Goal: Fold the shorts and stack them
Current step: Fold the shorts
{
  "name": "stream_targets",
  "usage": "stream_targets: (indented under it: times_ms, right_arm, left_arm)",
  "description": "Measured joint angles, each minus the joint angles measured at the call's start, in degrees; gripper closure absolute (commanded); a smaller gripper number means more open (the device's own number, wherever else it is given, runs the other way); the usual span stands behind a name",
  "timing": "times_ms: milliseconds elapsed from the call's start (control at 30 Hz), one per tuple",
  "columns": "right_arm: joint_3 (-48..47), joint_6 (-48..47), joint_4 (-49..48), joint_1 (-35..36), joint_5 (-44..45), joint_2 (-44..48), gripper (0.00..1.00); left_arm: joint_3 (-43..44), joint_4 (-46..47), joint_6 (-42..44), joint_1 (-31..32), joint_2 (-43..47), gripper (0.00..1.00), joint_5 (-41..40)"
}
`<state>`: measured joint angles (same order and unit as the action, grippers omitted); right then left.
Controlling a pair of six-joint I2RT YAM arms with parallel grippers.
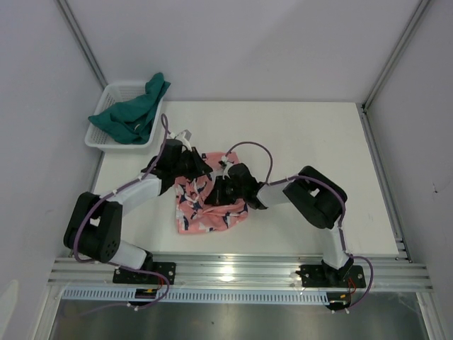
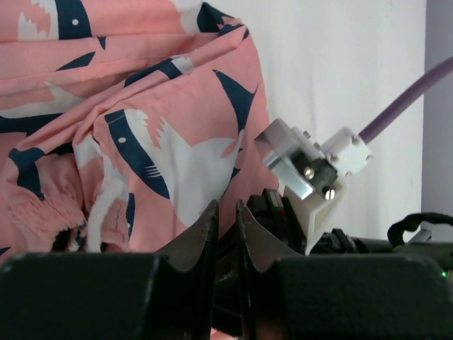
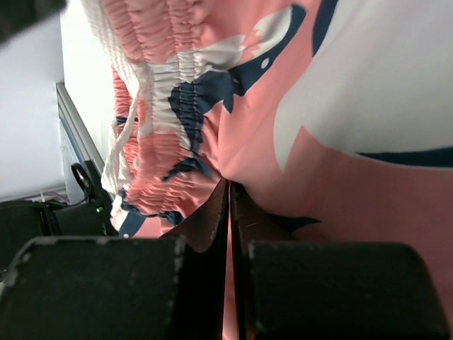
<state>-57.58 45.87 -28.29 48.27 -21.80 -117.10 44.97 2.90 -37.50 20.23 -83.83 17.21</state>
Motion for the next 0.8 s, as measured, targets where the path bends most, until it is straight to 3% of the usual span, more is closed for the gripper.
stream_targets:
  times_ms: [500, 800]
  right_arm:
    - [1.6, -2.08, 4.5, -3.98, 1.38, 15.91, 0.94]
    - [5.46, -2.43, 5.64, -7.41, 1.42, 17.35, 0.94]
  left_arm:
    - [-2.71, -0.35, 0.37, 0.0, 1.9, 0.83, -1.2]
    - [-11.78, 2.86, 0.46, -7.78, -2.62, 0.85, -1.7]
